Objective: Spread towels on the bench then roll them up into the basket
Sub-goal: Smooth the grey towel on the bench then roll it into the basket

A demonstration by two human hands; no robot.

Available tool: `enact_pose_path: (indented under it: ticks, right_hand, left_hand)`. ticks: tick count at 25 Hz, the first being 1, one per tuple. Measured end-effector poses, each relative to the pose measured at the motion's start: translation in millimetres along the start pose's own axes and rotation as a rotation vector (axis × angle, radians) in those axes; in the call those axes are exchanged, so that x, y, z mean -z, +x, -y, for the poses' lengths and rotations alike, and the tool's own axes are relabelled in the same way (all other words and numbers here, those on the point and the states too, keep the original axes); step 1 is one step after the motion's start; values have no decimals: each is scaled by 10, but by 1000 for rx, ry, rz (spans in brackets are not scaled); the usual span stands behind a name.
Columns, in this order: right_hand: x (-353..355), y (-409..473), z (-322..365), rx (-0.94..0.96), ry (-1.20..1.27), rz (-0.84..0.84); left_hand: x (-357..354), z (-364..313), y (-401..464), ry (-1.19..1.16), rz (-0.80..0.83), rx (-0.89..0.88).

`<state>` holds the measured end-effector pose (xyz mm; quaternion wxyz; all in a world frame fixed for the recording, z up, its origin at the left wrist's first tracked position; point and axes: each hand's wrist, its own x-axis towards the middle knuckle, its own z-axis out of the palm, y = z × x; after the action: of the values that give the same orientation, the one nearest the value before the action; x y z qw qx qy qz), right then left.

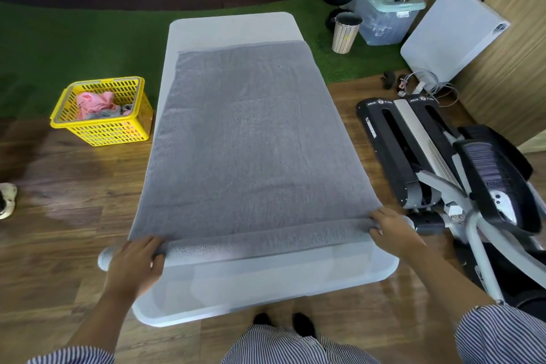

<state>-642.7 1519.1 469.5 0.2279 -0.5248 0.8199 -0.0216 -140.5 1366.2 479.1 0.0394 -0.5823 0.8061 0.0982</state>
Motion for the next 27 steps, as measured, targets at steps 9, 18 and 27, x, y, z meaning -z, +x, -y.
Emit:
enact_pose_path:
  ticks: [9,18,27]
  right_hand:
    - [-22,-154,-101,-33,92,-3]
    - [-300,-73,422,135,69,-51]
    - [-154,-226,125,-36,-97,-14]
  left_hand:
    - [-177,72,28,59,-2,-26]
    - [-40,549,-202,65,-14,89]
    - [-66,267,-5,59,-96,-37]
